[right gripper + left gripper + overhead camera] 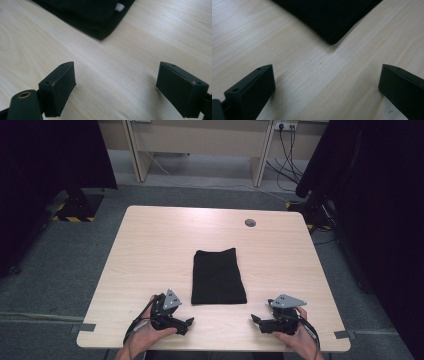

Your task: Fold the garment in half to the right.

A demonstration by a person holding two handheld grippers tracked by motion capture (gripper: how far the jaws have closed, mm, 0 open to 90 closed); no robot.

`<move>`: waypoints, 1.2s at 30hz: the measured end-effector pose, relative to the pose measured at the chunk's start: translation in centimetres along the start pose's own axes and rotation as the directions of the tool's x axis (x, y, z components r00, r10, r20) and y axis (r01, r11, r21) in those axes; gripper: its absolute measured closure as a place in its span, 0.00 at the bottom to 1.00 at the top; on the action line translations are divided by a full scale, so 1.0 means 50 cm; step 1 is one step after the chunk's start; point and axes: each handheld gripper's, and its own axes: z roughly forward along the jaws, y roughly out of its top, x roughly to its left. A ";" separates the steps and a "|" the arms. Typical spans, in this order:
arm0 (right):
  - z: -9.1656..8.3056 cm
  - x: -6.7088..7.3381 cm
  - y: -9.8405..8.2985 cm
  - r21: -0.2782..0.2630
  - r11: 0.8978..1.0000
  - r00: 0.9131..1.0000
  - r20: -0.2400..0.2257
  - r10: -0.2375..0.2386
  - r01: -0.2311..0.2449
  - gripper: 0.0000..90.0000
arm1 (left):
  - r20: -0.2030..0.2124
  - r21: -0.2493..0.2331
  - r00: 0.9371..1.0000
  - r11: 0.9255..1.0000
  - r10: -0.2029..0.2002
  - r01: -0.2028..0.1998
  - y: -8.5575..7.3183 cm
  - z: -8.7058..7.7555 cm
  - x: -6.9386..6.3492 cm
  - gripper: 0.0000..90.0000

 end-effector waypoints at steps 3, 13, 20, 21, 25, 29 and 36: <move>-0.003 0.002 -0.005 0.017 1.000 1.000 0.016 -0.003 0.003 0.18 | 0.000 0.000 1.000 1.000 0.000 0.000 0.000 0.000 0.000 0.00; -0.019 0.006 -0.020 0.017 1.000 1.000 0.021 -0.001 0.000 0.18 | -0.001 0.000 1.000 1.000 0.000 0.000 0.000 0.000 0.000 0.00; -0.027 0.012 -0.030 0.011 1.000 1.000 0.026 0.002 -0.002 0.18 | -0.002 0.000 1.000 1.000 -0.002 0.002 0.000 0.000 0.000 0.00; -0.029 0.014 -0.031 0.010 1.000 1.000 0.027 0.007 -0.008 0.18 | -0.002 0.000 1.000 1.000 -0.002 0.002 0.000 0.000 0.000 0.00; -0.034 0.015 -0.037 0.006 1.000 1.000 0.029 0.008 -0.008 0.18 | -0.002 0.000 1.000 1.000 -0.003 0.003 0.000 0.000 0.000 0.00; -0.039 0.018 -0.043 0.000 1.000 0.999 0.030 0.011 -0.011 0.18 | -0.003 0.000 1.000 1.000 -0.003 0.003 0.000 0.000 0.000 0.00; -0.046 0.022 -0.051 -0.003 1.000 0.999 0.031 0.010 -0.010 0.17 | -0.003 0.000 1.000 1.000 -0.004 0.004 0.000 0.000 0.000 0.00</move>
